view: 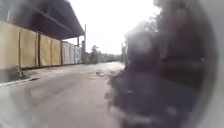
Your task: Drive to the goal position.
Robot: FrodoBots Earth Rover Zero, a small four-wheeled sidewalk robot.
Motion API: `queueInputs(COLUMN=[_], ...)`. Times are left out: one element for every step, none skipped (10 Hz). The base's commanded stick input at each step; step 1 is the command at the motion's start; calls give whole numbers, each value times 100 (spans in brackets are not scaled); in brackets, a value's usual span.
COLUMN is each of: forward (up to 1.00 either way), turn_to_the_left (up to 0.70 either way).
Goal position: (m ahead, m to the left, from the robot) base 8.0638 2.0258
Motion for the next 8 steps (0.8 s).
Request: queueInputs(forward=[100,100,100,100,100,100,100,100], turn_to_the_left=[0,0,0,-10,-38,-40,-20,-2])
